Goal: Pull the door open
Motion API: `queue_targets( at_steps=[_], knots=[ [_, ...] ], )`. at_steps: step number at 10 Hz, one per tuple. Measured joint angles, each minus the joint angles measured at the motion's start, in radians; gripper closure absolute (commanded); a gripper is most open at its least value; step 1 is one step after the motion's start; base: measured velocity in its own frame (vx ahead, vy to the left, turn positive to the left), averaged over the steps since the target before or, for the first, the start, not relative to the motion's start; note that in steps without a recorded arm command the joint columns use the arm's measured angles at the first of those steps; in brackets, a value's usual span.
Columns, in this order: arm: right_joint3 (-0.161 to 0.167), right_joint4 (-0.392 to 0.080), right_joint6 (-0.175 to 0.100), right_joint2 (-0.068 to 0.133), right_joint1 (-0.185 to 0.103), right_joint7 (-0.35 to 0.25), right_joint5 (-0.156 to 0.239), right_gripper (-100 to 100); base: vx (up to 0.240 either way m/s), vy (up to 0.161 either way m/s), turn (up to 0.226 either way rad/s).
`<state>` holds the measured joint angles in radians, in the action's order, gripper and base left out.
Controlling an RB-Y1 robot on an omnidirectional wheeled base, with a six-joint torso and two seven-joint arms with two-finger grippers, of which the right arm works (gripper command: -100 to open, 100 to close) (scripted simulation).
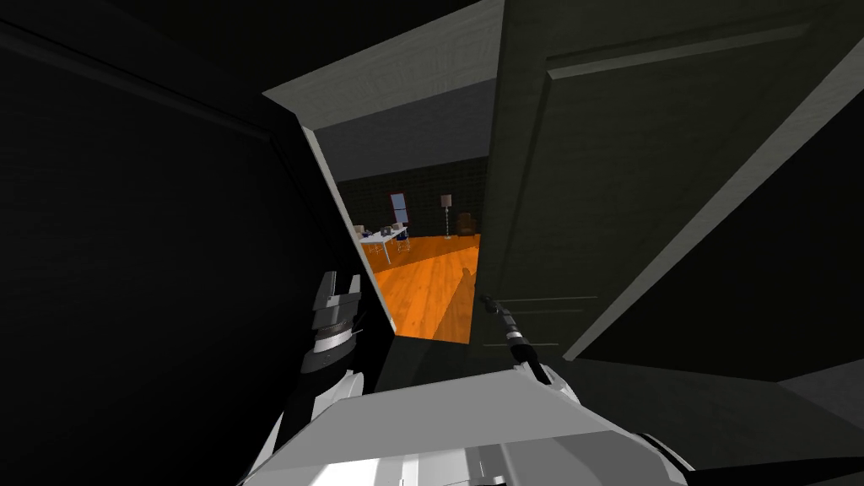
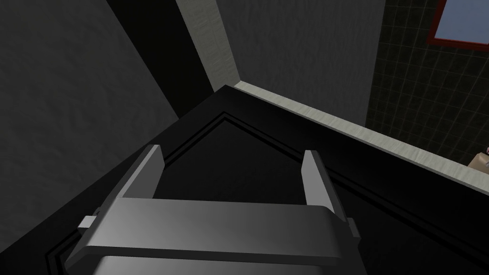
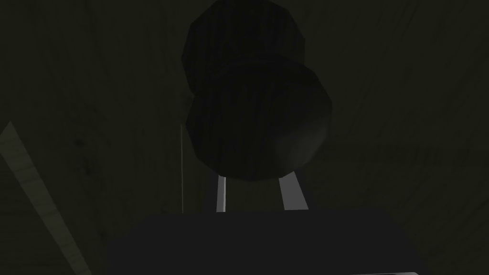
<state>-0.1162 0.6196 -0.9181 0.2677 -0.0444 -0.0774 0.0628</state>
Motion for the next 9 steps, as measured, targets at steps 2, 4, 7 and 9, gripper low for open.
queue_targets(
  at_steps=[2, 4, 7, 9],
  knots=[
    [0.004, 0.013, -0.001, 0.001, 0.01, -0.022, 0.008, 100, -0.004, 0.004, -0.01],
    [0.008, 0.045, 0.017, -0.001, 0.028, -0.041, 0.018, 100, -0.022, -0.009, 0.058],
    [0.022, 0.04, 0.03, 0.001, 0.017, -0.1, 0.041, 100, -0.033, -0.019, 0.037],
    [0.03, -0.003, 0.006, 0.004, -0.003, -0.141, 0.059, 100, -0.019, -0.005, 0.021]
  ],
)
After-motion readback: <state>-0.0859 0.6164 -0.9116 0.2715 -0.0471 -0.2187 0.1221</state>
